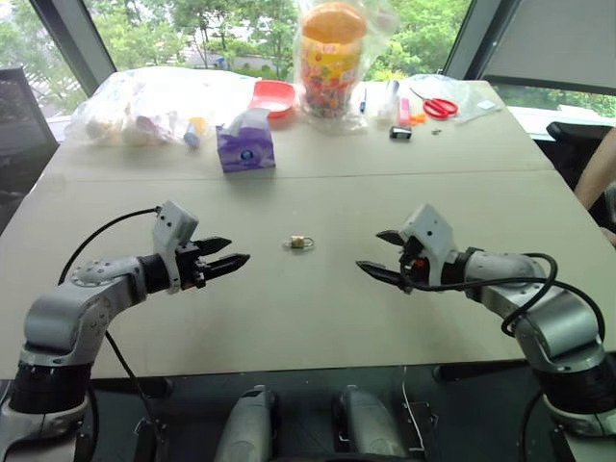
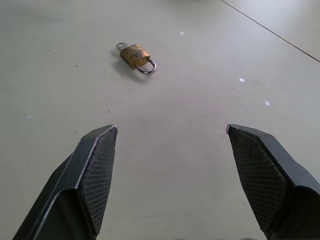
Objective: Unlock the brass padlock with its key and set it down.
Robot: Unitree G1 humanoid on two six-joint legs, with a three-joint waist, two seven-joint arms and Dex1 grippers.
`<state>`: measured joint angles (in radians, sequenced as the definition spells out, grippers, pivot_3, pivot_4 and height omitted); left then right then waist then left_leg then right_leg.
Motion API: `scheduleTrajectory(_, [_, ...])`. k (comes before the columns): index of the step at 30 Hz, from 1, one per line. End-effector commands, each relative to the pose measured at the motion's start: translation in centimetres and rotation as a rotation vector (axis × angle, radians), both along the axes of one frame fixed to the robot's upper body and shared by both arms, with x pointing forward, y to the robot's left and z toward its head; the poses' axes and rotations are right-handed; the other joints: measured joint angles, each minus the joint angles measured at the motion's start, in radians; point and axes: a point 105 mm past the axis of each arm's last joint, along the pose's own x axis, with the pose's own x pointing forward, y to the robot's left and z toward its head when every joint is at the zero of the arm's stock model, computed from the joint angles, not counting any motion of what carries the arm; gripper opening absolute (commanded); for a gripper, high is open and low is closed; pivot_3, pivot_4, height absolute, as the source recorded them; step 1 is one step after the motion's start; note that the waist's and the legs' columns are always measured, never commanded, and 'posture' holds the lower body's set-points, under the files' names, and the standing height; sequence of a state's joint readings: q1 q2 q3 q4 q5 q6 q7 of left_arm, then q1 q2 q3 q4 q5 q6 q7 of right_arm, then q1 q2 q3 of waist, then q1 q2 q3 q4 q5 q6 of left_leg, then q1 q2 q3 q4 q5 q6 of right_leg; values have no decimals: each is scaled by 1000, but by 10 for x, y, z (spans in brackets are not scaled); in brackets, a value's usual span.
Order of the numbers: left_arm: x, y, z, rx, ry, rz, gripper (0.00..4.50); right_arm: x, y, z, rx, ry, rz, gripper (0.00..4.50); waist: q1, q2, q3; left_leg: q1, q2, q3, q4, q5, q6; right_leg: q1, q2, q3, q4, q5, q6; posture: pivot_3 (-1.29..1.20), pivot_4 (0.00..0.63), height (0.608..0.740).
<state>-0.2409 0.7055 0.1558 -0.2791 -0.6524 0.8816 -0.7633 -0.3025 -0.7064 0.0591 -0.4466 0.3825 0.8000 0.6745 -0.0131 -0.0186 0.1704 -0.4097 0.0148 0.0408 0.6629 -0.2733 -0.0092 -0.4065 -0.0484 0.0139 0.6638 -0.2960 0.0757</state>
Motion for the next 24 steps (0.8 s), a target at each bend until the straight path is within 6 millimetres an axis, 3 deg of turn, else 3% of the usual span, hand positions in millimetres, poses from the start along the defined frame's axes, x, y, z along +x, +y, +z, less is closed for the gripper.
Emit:
scheduleTrajectory(1, [-5,-2,13,-7,-39,-31,3077,2,2,13,-3,-57,17,3644,0,0,0,0,0,0,0,0,0,0,0,0,0,0,0,0,150,740])
scheduleTrajectory(18, [11,6,17,53,-108,24,3077,6,-4,8,-28,-53,5,3644,0,0,0,0,0,0,0,0,0,0,0,0,0,0,0,0,150,740])
scheduleTrajectory(22, [12,8,16,111,-117,-33,3077,8,-8,7,-49,8,23,3644,0,0,0,0,0,0,0,0,0,0,0,0,0,0,0,0,150,740])
scheduleTrajectory(24, [11,4,12,192,-120,-143,3077,6,3,11,-37,42,84,3644,-2,0,0,0,0,0,0,0,0,0,0,0,0,0,-1,0,150,740])
